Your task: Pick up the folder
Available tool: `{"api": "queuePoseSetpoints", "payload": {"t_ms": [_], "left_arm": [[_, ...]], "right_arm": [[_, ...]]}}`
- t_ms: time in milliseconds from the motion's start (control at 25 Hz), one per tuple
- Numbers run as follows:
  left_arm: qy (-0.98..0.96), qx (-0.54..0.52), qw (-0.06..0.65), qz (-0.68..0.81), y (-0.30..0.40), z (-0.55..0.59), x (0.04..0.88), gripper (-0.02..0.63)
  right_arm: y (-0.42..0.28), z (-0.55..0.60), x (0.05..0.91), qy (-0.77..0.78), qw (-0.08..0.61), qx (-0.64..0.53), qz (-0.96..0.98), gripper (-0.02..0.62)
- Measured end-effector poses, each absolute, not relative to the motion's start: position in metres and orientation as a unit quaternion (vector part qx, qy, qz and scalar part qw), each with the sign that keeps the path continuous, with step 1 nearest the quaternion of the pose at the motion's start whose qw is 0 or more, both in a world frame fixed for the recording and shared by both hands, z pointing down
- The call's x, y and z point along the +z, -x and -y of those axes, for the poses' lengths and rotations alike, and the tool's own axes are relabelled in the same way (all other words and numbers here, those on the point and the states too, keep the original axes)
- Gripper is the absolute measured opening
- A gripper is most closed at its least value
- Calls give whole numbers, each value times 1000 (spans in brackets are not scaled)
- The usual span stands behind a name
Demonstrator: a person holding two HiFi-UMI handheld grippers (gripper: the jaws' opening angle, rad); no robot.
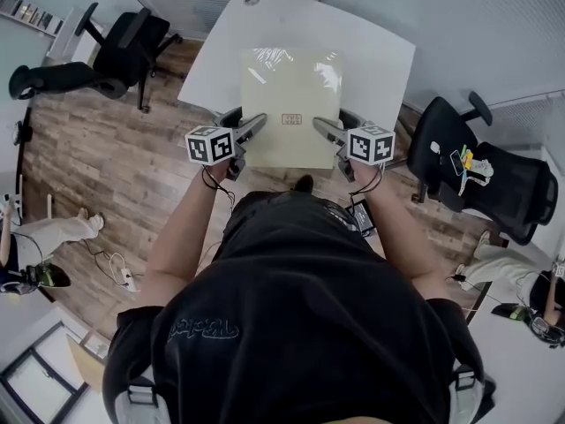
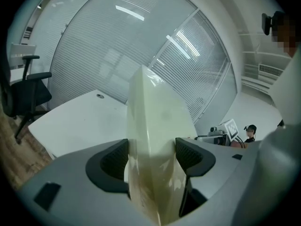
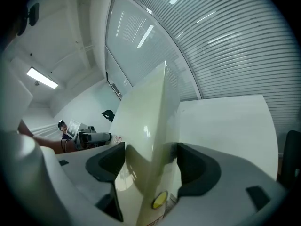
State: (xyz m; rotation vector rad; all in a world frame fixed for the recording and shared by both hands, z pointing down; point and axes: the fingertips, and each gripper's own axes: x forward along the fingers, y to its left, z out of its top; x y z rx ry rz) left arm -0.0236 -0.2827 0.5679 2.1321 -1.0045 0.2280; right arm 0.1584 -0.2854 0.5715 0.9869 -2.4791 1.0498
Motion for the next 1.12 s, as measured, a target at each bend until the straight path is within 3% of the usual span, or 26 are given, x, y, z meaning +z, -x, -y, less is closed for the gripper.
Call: {"api": "queuePoseSetpoints", "payload": {"t_ms": [720,1120], "left_arm": [[-835,82,376,394,167,211,558,328],[-842,83,385,367,207,172,563,328]], "right_arm": [[-16,213,560,-346,137,361,855,337],[25,165,557,-374,143,357,844,337]]}}
